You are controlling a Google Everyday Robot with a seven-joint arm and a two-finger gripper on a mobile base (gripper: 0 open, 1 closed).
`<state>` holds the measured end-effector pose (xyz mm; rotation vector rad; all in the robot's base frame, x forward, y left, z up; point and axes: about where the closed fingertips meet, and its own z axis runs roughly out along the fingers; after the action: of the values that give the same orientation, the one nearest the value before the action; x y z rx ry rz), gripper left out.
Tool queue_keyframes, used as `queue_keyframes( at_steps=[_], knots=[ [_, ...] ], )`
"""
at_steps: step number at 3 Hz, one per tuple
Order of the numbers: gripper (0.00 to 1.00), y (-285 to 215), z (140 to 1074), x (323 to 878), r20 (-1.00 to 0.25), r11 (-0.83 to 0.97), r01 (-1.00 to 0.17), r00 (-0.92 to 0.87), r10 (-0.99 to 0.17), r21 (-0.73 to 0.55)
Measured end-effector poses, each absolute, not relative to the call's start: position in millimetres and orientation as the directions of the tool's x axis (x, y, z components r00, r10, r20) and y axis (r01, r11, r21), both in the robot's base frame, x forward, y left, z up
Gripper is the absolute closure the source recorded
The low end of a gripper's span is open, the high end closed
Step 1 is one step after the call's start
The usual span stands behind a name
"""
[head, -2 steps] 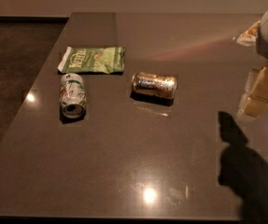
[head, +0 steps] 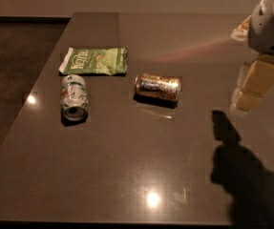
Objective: Place orange can upright
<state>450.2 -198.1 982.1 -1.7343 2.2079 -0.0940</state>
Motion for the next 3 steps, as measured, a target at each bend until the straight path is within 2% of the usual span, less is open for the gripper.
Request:
queue_keyframes(
  at_steps=[2,3],
  knots=[
    [0.00,-137.2,971.2,497.7,-0.213,0.224,-0.948,-0.176,-0.961,-0.227],
    [0.00,-107.2,937.7,535.0,-0.194,0.205,-0.959,-0.167,-0.967,-0.194]
  ],
)
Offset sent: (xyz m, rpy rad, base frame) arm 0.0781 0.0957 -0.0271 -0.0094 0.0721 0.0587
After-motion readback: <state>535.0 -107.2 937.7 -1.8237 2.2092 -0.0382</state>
